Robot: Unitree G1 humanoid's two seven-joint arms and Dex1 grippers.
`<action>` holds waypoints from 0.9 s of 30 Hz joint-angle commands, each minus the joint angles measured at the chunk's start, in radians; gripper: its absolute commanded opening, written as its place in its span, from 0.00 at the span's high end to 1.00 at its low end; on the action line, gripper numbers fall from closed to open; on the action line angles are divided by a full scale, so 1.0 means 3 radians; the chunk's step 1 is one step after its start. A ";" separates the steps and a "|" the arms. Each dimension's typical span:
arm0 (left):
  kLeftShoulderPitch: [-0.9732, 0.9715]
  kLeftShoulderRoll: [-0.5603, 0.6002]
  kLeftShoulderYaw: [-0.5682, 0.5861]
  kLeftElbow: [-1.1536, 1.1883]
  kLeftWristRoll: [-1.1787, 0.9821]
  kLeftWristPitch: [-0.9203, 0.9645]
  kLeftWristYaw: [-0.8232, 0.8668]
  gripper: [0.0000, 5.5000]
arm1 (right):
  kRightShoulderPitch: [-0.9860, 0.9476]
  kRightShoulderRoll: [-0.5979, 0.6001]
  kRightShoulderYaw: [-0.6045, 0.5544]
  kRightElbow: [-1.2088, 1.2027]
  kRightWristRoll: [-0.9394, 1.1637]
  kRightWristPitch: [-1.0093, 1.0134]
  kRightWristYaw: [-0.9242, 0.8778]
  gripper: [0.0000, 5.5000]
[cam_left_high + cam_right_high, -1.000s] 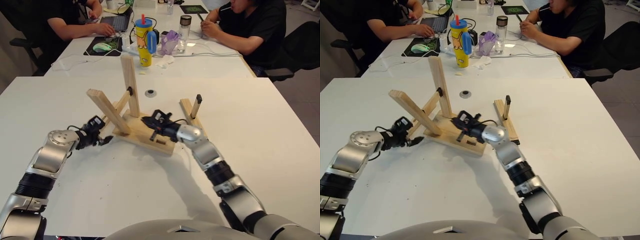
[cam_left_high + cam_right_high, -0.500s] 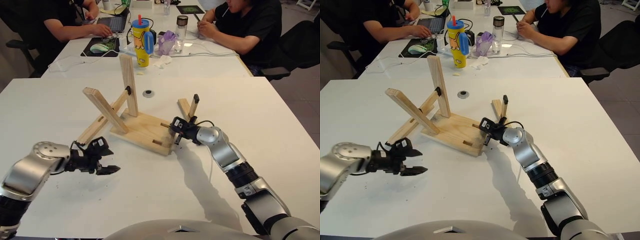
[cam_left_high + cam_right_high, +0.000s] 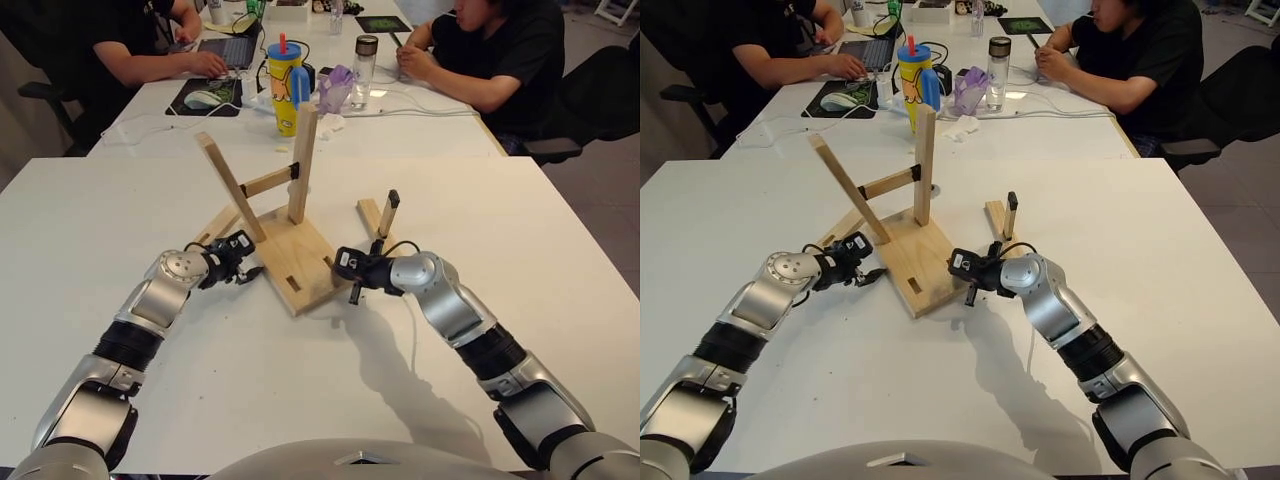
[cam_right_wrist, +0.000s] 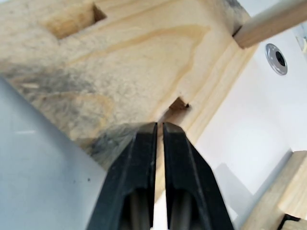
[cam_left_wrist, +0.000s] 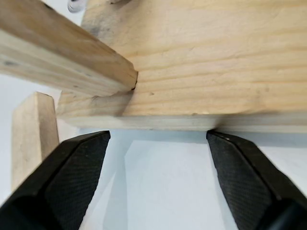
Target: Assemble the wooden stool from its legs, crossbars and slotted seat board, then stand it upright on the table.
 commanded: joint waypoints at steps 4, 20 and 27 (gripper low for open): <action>-0.0377 -0.0469 -0.0158 0.0977 0.0238 -0.0528 -0.0036 0.32 | 0.0423 0.0100 0.0148 -0.0030 0.0130 0.0410 0.0036 0.96; 0.0071 -0.0400 0.0189 0.0240 0.0128 -0.0439 -0.0103 0.32 | 0.0902 0.0429 -0.1466 -0.1224 0.0790 0.0443 -0.0965 0.86; 0.0327 -0.0301 0.0330 -0.0199 0.0092 -0.0250 -0.0125 0.32 | 0.0815 0.0268 -0.1699 -0.0778 0.0776 0.0587 -0.1164 0.65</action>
